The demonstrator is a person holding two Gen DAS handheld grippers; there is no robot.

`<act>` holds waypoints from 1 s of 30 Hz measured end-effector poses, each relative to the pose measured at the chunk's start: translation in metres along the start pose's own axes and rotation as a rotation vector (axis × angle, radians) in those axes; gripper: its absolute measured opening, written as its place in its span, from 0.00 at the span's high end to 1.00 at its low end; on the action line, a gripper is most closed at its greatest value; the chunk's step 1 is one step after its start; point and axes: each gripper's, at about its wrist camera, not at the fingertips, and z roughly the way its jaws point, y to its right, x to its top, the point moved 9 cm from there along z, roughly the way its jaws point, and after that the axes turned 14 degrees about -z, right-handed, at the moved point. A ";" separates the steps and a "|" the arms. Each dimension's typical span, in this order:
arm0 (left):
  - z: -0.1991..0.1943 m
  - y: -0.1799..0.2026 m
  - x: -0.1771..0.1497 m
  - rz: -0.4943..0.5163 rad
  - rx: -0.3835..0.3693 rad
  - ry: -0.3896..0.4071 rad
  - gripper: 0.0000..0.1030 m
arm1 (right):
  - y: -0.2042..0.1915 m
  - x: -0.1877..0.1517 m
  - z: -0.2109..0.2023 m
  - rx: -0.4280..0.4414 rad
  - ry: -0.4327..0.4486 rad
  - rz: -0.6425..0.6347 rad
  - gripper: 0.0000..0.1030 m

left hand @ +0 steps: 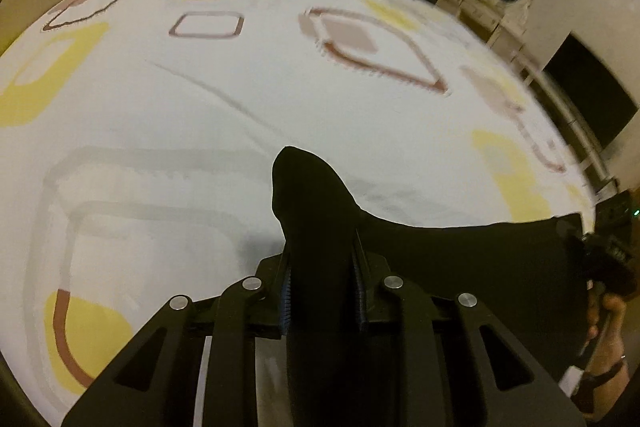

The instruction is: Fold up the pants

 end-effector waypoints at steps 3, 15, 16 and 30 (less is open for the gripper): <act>0.008 -0.007 -0.004 -0.001 0.006 -0.004 0.73 | 0.019 -0.008 0.010 -0.023 -0.028 0.040 0.72; 0.012 -0.013 -0.007 -0.004 -0.006 0.013 0.69 | 0.033 -0.014 0.020 0.006 0.007 0.102 0.72; 0.012 -0.013 -0.007 -0.006 -0.007 0.013 0.69 | 0.033 -0.014 0.019 0.006 0.008 0.101 0.72; 0.013 -0.013 -0.007 -0.020 -0.025 0.018 0.66 | 0.035 -0.015 0.017 0.023 0.022 0.102 0.72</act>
